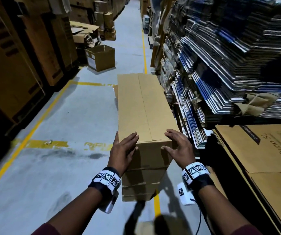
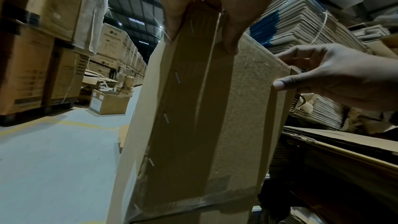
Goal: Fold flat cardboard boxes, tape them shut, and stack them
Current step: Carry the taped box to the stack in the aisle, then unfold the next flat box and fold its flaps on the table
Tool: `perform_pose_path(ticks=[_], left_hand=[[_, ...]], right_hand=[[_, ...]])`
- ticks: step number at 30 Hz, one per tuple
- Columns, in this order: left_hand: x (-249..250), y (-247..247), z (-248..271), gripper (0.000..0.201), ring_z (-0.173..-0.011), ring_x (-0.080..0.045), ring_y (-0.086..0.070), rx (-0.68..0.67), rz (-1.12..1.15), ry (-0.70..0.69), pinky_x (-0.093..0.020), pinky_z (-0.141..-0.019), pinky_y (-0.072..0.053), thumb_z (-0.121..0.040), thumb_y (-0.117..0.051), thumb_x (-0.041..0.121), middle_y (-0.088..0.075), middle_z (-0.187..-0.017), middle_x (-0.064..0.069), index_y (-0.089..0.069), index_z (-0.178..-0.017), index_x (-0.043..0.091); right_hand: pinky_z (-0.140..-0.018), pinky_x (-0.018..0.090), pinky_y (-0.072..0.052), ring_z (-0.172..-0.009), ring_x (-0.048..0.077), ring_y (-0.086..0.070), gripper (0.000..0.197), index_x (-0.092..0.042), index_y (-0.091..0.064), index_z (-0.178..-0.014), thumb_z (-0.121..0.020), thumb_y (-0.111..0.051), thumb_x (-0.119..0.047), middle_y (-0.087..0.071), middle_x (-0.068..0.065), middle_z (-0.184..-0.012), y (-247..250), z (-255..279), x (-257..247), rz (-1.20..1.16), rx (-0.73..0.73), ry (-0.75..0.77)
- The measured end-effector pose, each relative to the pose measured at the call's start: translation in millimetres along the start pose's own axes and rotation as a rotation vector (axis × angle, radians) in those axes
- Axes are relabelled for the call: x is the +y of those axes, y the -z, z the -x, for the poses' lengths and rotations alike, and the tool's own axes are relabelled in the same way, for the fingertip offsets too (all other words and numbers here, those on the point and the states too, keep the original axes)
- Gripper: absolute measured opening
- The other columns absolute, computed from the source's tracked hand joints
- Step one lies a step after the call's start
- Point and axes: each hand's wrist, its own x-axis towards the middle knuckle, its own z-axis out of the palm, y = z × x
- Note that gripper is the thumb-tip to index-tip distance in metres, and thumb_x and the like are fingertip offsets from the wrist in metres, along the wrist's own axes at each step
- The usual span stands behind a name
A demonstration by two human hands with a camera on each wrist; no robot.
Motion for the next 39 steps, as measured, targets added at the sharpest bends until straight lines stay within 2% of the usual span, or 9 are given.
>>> perform_pose_path(ticks=[7,9,12,16,21,25,30,35,39], left_hand=[[17.3,-0.6,-6.3,0.046,-0.139,-0.033,-0.046,-0.033,-0.038,0.047,-0.014,-0.12,0.002,-0.092,-0.07,0.017,-0.048,-0.145,0.021,-0.061,-0.135,0.031],[25.1,2.9,-4.3,0.05,-0.146,-0.037,-0.033,-0.061,-0.078,0.066,-0.025,-0.124,-0.005,-0.093,-0.068,0.022,-0.039,-0.155,0.013,-0.055,-0.14,0.033],[38.3,10.3,5.7,0.063,-0.153,-0.036,-0.001,-0.091,-0.152,0.087,-0.054,-0.12,-0.021,-0.092,-0.069,0.034,-0.019,-0.166,0.0,-0.043,-0.149,0.034],[62.4,21.4,32.2,0.071,-0.153,-0.038,-0.002,-0.066,-0.273,0.063,-0.062,-0.116,-0.019,-0.09,-0.067,0.045,-0.014,-0.167,-0.006,-0.038,-0.153,0.031],[142.4,33.7,141.3,0.068,-0.152,-0.036,-0.009,-0.083,-0.277,0.04,-0.054,-0.12,-0.023,-0.094,-0.057,0.049,-0.021,-0.164,-0.01,-0.035,-0.154,0.026],[215.9,25.2,287.7,0.065,-0.149,-0.038,-0.02,-0.071,-0.22,0.032,-0.047,-0.119,-0.025,-0.091,-0.047,0.053,-0.035,-0.158,-0.012,-0.045,-0.149,0.022],[277.5,12.4,442.8,0.066,-0.148,-0.037,-0.024,-0.212,-0.229,0.087,-0.05,-0.117,-0.031,-0.091,-0.039,0.056,-0.038,-0.157,-0.011,-0.047,-0.148,0.023],[300.6,14.5,520.7,0.072,-0.15,-0.036,-0.021,-0.248,-0.246,0.184,-0.049,-0.118,-0.03,-0.09,-0.034,0.06,-0.039,-0.157,-0.01,-0.048,-0.148,0.02],[292.1,1.5,557.6,0.073,-0.152,-0.033,-0.015,-0.338,-0.254,0.21,-0.048,-0.119,-0.028,-0.091,-0.029,0.062,-0.033,-0.16,-0.007,-0.041,-0.151,0.022]], right_hand=[[-0.118,0.054,-0.034,-0.142,0.034,-0.039,0.069,-0.036,-0.043,-0.152,-0.09,-0.074,-0.036,-0.037,-0.009,-0.16,8.2,3.3,2.8,0.238,-0.126,-0.074],[-0.122,0.049,-0.028,-0.149,0.035,-0.026,0.076,-0.037,-0.028,-0.158,-0.094,-0.067,-0.044,-0.024,-0.006,-0.167,9.8,9.2,-0.5,0.319,-0.165,-0.107],[-0.124,0.043,-0.019,-0.155,0.031,-0.014,0.082,-0.031,-0.02,-0.161,-0.094,-0.061,-0.055,-0.018,0.0,-0.168,24.2,25.5,-4.1,0.355,-0.149,-0.126],[-0.125,0.043,-0.017,-0.155,0.03,-0.014,0.087,-0.025,-0.023,-0.16,-0.088,-0.046,-0.067,-0.02,0.006,-0.168,60.6,75.1,-16.0,0.329,-0.13,-0.152],[-0.125,0.045,-0.02,-0.152,0.034,-0.023,0.085,-0.015,-0.027,-0.159,-0.092,-0.048,-0.063,-0.032,0.013,-0.163,104.9,195.0,-33.3,0.311,-0.135,-0.091],[-0.123,0.046,-0.024,-0.148,0.036,-0.029,0.085,-0.01,-0.031,-0.157,-0.094,-0.047,-0.064,-0.037,0.015,-0.159,126.4,324.1,-49.1,0.247,-0.174,-0.072],[-0.123,0.041,-0.021,-0.15,0.033,-0.025,0.097,-0.009,-0.031,-0.157,-0.085,-0.035,-0.074,-0.035,0.016,-0.16,140.8,470.8,-66.0,0.165,-0.309,-0.157],[-0.123,0.037,-0.017,-0.154,0.026,-0.016,0.078,-0.015,-0.023,-0.16,-0.099,-0.05,-0.055,-0.027,0.01,-0.165,141.7,552.2,-82.9,0.129,-0.379,-0.201],[-0.123,0.037,-0.017,-0.154,0.027,-0.014,0.084,-0.016,-0.023,-0.16,-0.096,-0.043,-0.065,-0.028,0.01,-0.164,123.0,597.0,-84.5,0.115,-0.38,-0.251]])
